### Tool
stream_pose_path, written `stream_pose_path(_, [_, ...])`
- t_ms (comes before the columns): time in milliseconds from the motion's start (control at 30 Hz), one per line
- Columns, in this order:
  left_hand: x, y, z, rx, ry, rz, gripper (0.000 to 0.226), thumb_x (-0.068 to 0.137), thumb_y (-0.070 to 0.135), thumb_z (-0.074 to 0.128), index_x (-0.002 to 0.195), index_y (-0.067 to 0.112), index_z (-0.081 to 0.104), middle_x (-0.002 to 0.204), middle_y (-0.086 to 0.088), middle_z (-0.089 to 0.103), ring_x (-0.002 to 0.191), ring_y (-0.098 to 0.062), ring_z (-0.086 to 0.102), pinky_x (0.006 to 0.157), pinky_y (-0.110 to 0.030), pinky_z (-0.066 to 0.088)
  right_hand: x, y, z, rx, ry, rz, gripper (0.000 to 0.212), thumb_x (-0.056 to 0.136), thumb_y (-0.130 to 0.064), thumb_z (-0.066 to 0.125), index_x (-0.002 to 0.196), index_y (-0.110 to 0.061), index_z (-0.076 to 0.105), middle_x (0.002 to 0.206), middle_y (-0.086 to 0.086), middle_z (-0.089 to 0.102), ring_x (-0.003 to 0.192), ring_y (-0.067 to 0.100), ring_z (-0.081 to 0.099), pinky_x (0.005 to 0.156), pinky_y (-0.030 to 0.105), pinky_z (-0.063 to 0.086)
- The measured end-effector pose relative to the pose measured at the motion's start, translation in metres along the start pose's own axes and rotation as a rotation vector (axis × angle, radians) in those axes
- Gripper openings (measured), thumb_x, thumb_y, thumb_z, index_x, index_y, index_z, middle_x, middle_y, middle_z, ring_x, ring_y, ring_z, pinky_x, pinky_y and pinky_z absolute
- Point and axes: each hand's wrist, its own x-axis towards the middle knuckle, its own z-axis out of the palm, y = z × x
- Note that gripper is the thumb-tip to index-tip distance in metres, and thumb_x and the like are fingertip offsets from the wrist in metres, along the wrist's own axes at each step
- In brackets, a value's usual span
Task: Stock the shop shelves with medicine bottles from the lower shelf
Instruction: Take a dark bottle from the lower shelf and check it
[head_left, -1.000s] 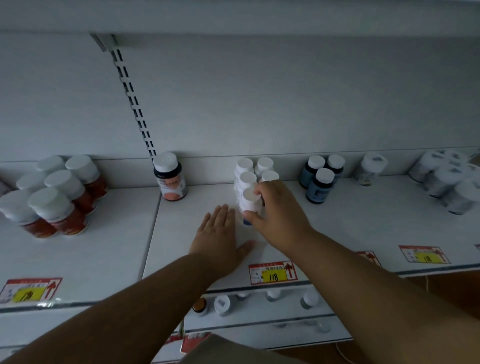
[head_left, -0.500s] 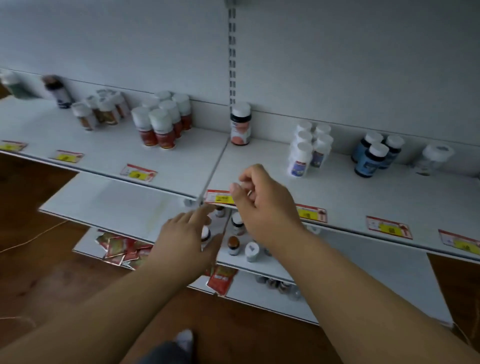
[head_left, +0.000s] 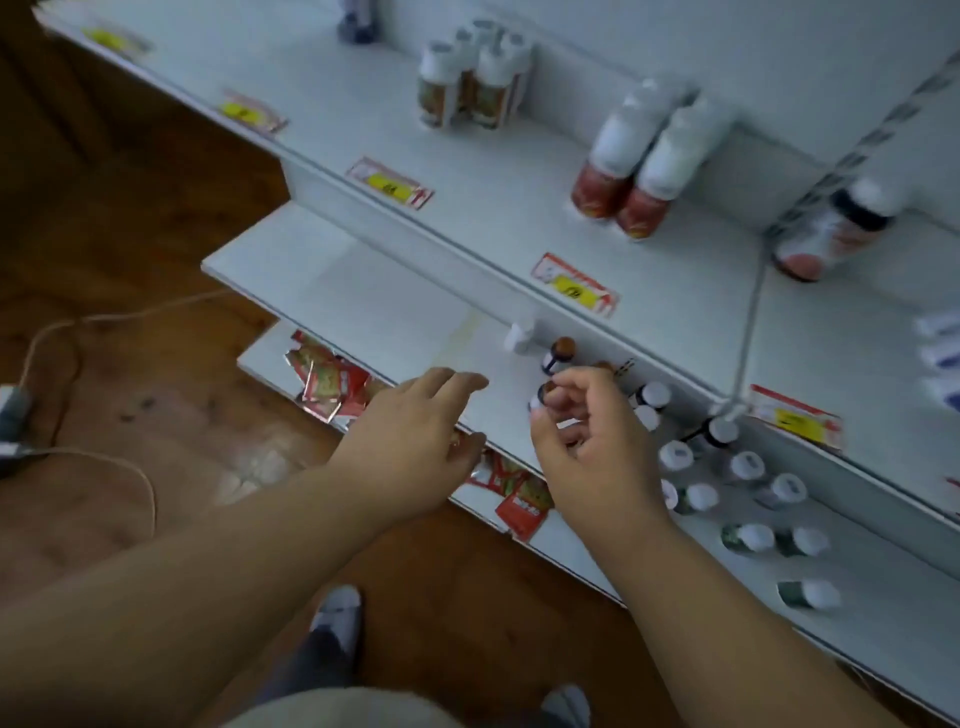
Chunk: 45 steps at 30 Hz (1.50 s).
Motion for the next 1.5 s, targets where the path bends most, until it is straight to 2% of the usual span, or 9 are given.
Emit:
stream_pose_path(200, [0.063,-0.068,0.071,-0.103,-0.026,-0.073,0.056,0.095,0.044,0.052,0.146,0.029,0.037,0.144,0.002,0.048,0.129,-0.022,0.049,0.104,-0.036,0.042,0.065,0.070,0.081,-0.166,-0.053,0.091,0.032,0.091,-0.032,0.066,0.120,-0.029,0.052,0.120,-0.008,0.053,0.106,0.012,0.060,0.085,0.040,0.057])
stream_pose_path(367, [0.134,-0.113,0.165,-0.276,0.092,-0.162,0.059,0.096,0.048,0.050,0.148,0.037,0.028,0.151,0.010,0.036,0.135,-0.013,0.040,0.108,-0.032,0.038,0.152,0.161,0.156,-0.266,-0.070,0.114,0.042,0.092,-0.039,0.064,0.128,-0.034,0.043,0.135,-0.007,0.044,0.120,0.016,0.053,0.094,0.042,0.054])
stream_pose_path(533, [0.207,-0.142,0.248,-0.350,0.196,-0.165,0.058,0.093,0.042,0.055,0.146,0.031,0.036,0.146,0.003,0.044,0.128,-0.018,0.047,0.104,-0.036,0.042,0.227,0.240,0.199,-0.311,0.060,0.207,0.055,0.092,-0.033,0.067,0.139,-0.027,0.038,0.138,0.003,0.042,0.107,0.010,0.045,0.081,0.022,0.043])
stream_pose_path(600, [0.230,-0.147,0.273,-0.336,0.213,-0.159,0.056,0.093,0.041,0.055,0.145,0.029,0.038,0.143,0.001,0.048,0.125,-0.021,0.050,0.102,-0.037,0.044,0.249,0.268,0.211,-0.354,0.051,0.209,0.059,0.092,-0.031,0.066,0.141,-0.029,0.032,0.143,0.007,0.038,0.115,0.017,0.048,0.080,0.024,0.045])
stream_pose_path(867, [0.264,-0.165,0.326,-0.340,0.255,-0.130,0.055,0.094,0.039,0.056,0.145,0.029,0.037,0.143,0.003,0.047,0.128,-0.019,0.048,0.102,-0.037,0.044,0.307,0.321,0.244,-0.338,0.189,0.172,0.043,0.090,-0.022,0.068,0.122,-0.016,0.041,0.127,0.009,0.047,0.107,0.030,0.058,0.080,0.033,0.053])
stream_pose_path(1000, [0.253,-0.172,0.328,-0.396,0.294,-0.166,0.058,0.092,0.037,0.059,0.145,0.027,0.039,0.143,0.002,0.047,0.127,-0.018,0.048,0.099,-0.034,0.042,0.300,0.311,0.246,-0.209,0.176,0.156,0.035,0.090,-0.025,0.069,0.112,-0.016,0.043,0.114,0.002,0.052,0.094,0.021,0.061,0.075,0.030,0.052])
stream_pose_path(1133, [0.201,-0.173,0.303,-0.532,0.295,-0.244,0.060,0.090,0.035,0.059,0.146,0.028,0.038,0.146,0.002,0.041,0.131,-0.015,0.040,0.101,-0.034,0.037,0.247,0.267,0.243,0.050,-0.018,0.233,0.040,0.087,-0.038,0.071,0.107,-0.027,0.038,0.095,-0.011,0.050,0.079,0.004,0.055,0.062,0.020,0.047])
stream_pose_path(1300, [0.105,-0.153,0.228,-0.505,0.219,-0.306,0.080,0.078,0.065,0.046,0.147,0.024,0.037,0.144,0.000,0.042,0.126,-0.006,0.035,0.097,-0.030,0.031,0.167,0.182,0.221,0.413,-0.293,0.389,0.046,0.079,-0.051,0.075,0.107,-0.032,0.044,0.106,0.003,0.060,0.084,0.015,0.067,0.061,0.027,0.056])
stream_pose_path(1500, [-0.002,-0.099,0.103,-0.461,0.061,-0.242,0.083,0.071,0.054,0.047,0.146,0.019,0.040,0.146,0.000,0.041,0.134,-0.013,0.035,0.105,-0.028,0.027,0.077,0.057,0.163,0.608,-0.270,0.545,0.034,0.083,-0.054,0.070,0.101,-0.034,0.048,0.097,0.004,0.063,0.080,0.020,0.067,0.066,0.041,0.058])
